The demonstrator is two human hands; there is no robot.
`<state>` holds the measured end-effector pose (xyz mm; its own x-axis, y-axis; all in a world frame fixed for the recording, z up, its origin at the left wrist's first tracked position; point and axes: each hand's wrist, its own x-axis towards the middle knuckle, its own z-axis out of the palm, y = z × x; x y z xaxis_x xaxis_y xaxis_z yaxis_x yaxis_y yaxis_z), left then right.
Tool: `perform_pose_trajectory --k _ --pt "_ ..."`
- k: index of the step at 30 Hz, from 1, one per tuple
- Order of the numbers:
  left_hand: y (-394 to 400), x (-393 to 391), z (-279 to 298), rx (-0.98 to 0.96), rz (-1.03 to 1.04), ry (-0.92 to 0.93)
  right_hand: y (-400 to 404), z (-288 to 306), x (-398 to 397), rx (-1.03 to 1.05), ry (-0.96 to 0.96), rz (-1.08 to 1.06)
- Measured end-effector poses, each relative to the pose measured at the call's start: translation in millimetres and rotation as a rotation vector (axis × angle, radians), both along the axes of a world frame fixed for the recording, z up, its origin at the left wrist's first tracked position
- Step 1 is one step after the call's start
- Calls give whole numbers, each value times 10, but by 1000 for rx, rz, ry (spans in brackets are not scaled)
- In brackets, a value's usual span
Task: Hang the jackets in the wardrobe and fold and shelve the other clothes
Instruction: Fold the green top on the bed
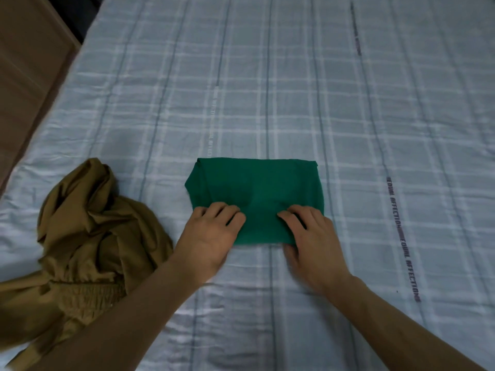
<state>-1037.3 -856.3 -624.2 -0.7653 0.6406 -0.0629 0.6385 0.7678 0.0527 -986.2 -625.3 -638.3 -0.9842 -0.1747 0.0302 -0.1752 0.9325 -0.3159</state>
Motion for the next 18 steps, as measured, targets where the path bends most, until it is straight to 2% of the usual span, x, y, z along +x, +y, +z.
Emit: perform_pose_trajectory --k 4,9,13,18 --pt "102 -12 31 -103 44 14 -55 60 -89 109 4 7" --pt "128 -21 492 -19 63 37 -36 416 -175 168 -70 -10" --pt "-3 95 1086 100 63 32 14 1087 -56 43 -55 28" --pt "-276 220 1948 192 66 -26 -41 2199 144 23 -106 69"
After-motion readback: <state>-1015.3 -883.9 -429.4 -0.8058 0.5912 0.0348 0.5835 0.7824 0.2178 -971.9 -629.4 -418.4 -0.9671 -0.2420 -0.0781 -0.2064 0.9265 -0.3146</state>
